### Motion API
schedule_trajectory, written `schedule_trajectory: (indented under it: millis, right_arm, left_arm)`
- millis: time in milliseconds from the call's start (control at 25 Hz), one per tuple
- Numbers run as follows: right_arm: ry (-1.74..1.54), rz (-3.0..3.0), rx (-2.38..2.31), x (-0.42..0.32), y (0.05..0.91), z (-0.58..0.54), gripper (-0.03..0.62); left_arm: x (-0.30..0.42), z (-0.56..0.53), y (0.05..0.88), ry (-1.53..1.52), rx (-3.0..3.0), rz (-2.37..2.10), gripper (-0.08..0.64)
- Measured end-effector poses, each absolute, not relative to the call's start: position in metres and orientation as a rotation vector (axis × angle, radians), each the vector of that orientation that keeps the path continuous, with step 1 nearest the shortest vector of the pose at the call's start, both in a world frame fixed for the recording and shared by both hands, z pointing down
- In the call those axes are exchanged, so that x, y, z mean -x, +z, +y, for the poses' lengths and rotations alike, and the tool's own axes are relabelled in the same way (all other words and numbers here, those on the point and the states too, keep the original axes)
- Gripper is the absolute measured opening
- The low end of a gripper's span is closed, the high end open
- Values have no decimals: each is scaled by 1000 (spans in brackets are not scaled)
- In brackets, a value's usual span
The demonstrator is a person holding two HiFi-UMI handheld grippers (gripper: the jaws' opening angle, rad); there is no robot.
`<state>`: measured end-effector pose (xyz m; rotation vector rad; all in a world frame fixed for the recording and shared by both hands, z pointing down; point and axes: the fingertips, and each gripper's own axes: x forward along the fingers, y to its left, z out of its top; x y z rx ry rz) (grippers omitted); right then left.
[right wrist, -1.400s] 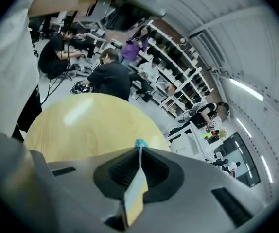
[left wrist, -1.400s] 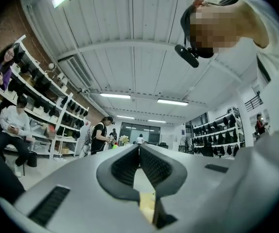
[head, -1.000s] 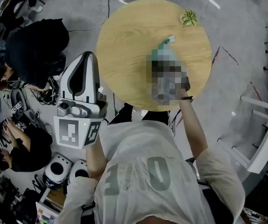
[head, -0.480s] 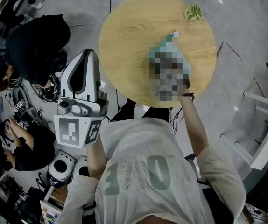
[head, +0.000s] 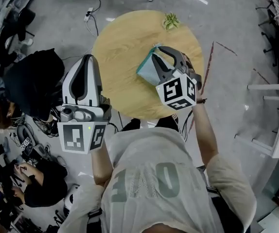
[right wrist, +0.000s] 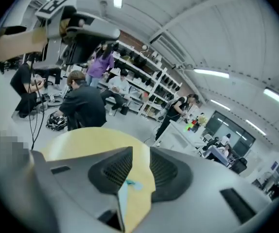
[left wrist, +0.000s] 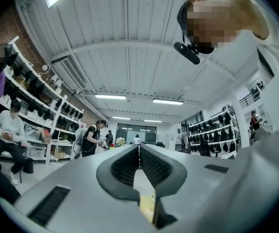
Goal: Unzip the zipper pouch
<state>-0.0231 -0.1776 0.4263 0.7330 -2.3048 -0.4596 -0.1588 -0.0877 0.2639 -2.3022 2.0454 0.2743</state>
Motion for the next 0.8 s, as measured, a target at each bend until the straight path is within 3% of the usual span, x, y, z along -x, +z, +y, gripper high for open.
schedule_trajectory:
  millis: [240,480,800]
  right_arm:
    - [-330,-2509,-1076,-22,339,-179,117]
    - [-325,-2680,-1412,-66,276,-170,61]
    - [-141,-2730,-1513,-111,282,-154,29]
  left_arm:
    - [120,-97,240,202,2268,1927,28]
    - [89,-100,226,256,2185,1916,28]
    - [46,-103,220,230,2151,1884,28]
